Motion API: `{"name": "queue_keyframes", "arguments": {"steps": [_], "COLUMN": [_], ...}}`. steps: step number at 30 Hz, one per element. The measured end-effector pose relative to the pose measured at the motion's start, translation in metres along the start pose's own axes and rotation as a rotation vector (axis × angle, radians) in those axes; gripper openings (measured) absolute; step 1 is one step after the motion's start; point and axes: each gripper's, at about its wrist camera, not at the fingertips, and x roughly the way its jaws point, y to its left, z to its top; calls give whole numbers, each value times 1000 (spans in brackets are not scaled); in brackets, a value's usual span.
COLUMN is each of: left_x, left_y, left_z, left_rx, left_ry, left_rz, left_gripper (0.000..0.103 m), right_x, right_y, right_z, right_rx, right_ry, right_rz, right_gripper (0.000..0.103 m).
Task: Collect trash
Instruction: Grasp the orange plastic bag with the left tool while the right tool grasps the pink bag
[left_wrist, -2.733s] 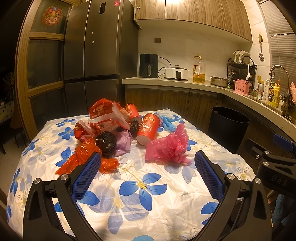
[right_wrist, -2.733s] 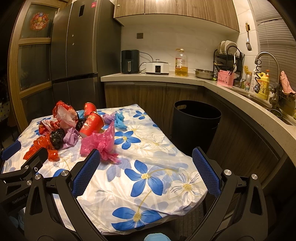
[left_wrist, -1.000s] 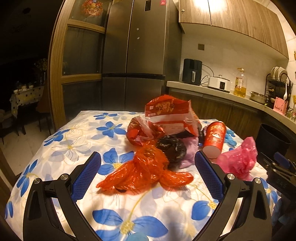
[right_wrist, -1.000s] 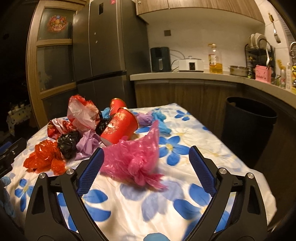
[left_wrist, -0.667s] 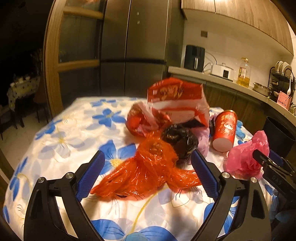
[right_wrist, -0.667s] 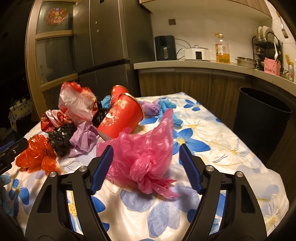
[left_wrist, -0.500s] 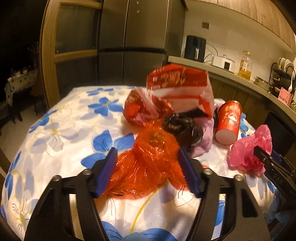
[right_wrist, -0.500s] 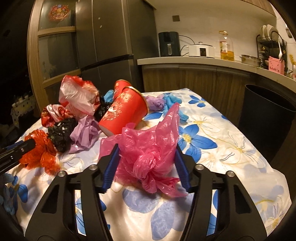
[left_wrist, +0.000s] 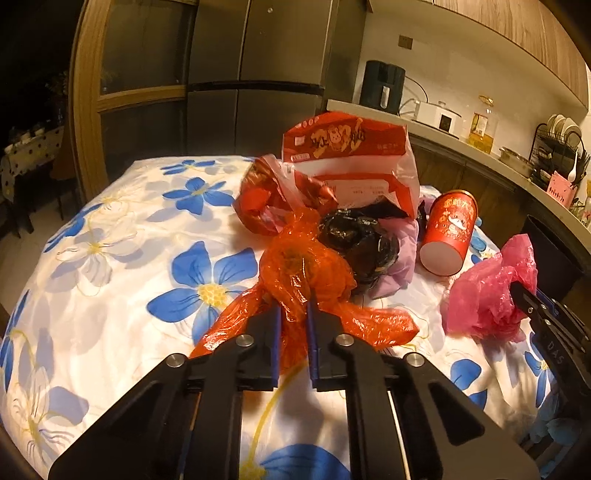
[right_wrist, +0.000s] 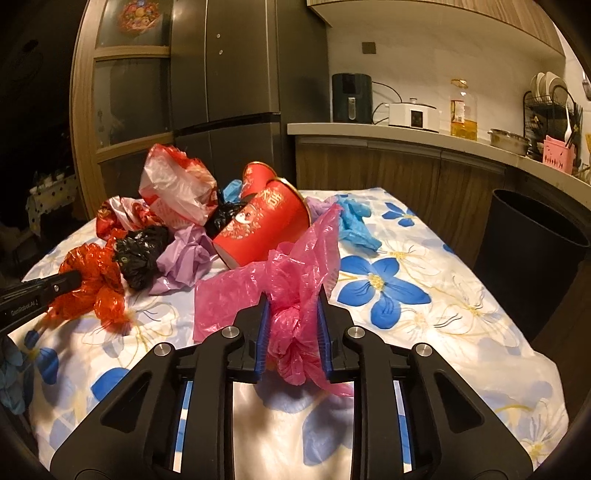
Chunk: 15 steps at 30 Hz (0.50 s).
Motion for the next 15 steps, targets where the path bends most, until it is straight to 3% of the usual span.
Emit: {"name": "queue_keyframes", "arguments": {"steps": [6, 15], "left_x": [-31, -66], "left_y": [-6, -43], "left_z": [-5, 12], "left_rx": [-5, 25], "left_ry": [-63, -169], "left_rz": [28, -14], "left_gripper": [9, 9], "right_x": [-27, -61], "right_y": [-10, -35], "right_z": [7, 20], "right_rx": [8, 45], "right_ry": [-41, -88], "right_rz": [0, 0], "right_gripper": [21, 21]}}
